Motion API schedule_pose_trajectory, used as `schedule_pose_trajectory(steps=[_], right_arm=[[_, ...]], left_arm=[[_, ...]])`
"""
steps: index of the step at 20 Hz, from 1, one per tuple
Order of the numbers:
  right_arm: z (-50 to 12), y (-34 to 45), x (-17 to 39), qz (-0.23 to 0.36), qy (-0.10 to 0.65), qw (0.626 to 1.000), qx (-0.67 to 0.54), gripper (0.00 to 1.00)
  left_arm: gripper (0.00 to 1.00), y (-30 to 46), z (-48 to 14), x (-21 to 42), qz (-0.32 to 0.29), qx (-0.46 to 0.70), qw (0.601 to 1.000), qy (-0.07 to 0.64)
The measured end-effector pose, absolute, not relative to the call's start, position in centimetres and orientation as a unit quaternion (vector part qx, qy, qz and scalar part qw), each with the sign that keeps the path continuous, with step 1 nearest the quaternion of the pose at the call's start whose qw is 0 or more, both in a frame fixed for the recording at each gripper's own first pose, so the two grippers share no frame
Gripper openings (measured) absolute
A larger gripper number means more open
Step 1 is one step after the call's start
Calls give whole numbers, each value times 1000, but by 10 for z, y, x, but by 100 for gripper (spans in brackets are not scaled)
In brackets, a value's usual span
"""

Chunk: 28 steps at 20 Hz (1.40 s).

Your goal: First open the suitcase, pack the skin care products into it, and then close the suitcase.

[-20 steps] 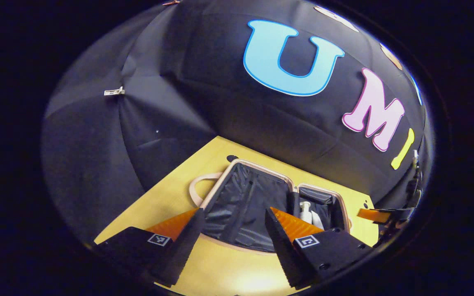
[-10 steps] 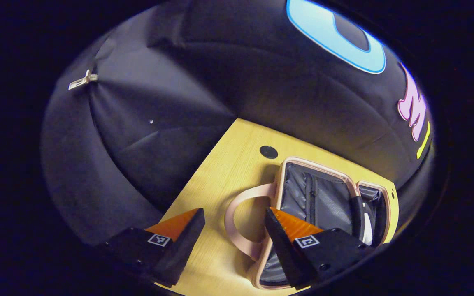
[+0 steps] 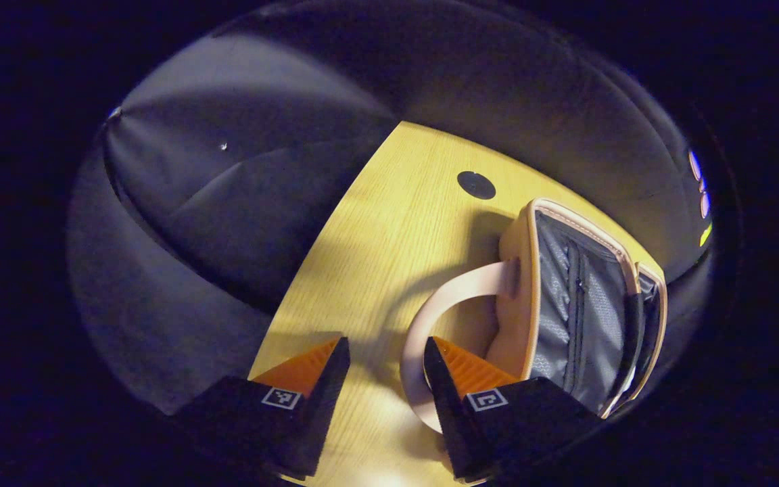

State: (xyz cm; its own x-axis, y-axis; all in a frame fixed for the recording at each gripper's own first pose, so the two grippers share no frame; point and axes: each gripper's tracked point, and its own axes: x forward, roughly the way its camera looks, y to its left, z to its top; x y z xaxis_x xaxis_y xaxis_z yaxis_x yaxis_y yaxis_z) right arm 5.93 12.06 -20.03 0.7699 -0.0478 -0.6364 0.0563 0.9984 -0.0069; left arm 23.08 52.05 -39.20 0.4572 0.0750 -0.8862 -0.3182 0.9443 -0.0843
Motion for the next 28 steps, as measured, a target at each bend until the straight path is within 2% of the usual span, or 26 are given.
schedule_pose_trajectory(steps=[3, 5, 6, 7, 9, 10, 11, 12, 13, 14, 19, 24, 28], right_arm=[[-202, 111, 53, -43, 342, 939, 12, 96], [-202, 105, 49, -49, 341, 939, 11, 96], [-201, 102, 48, -53, 340, 939, 10, 96], [-201, 99, 45, -58, 340, 939, 12, 96], [-203, 92, 42, -66, 340, 938, 17, 96], [-203, 87, 39, -71, 341, 937, 19, 96], [-205, 84, 38, -74, 342, 937, 22, 96], [-206, 82, 37, -76, 344, 936, 23, 96], [-207, 80, 37, -77, 346, 935, 24, 96], [-208, 79, 37, -77, 345, 935, 24, 96], [-199, 83, 44, -65, 323, 944, 23, 96], [-193, 86, 42, -44, 311, 949, 26, 97], [-180, 77, 34, -35, 294, 955, 25, 96]], left_arm=[[69, 521, -397, 231, 112, -63, 826, 549], [61, 507, -397, 235, 99, -54, 825, 554], [34, 504, -397, 238, 104, -47, 825, 553], [23, 506, -399, 237, 106, -45, 825, 554], [23, 507, -395, 236, 101, -61, 829, 547], [15, 506, -393, 236, 99, -72, 831, 543], [18, 505, -393, 236, 99, -78, 831, 541], [15, 505, -387, 237, 101, -79, 835, 535], [19, 504, -380, 238, 99, -73, 840, 529], [14, 503, -367, 239, 96, -63, 845, 522], [13, 485, -289, 246, 70, -20, 882, 466], [11, 435, -150, 253, -9, -11, 926, 377], [11, 383, -56, 244, -68, 0, 940, 333]])
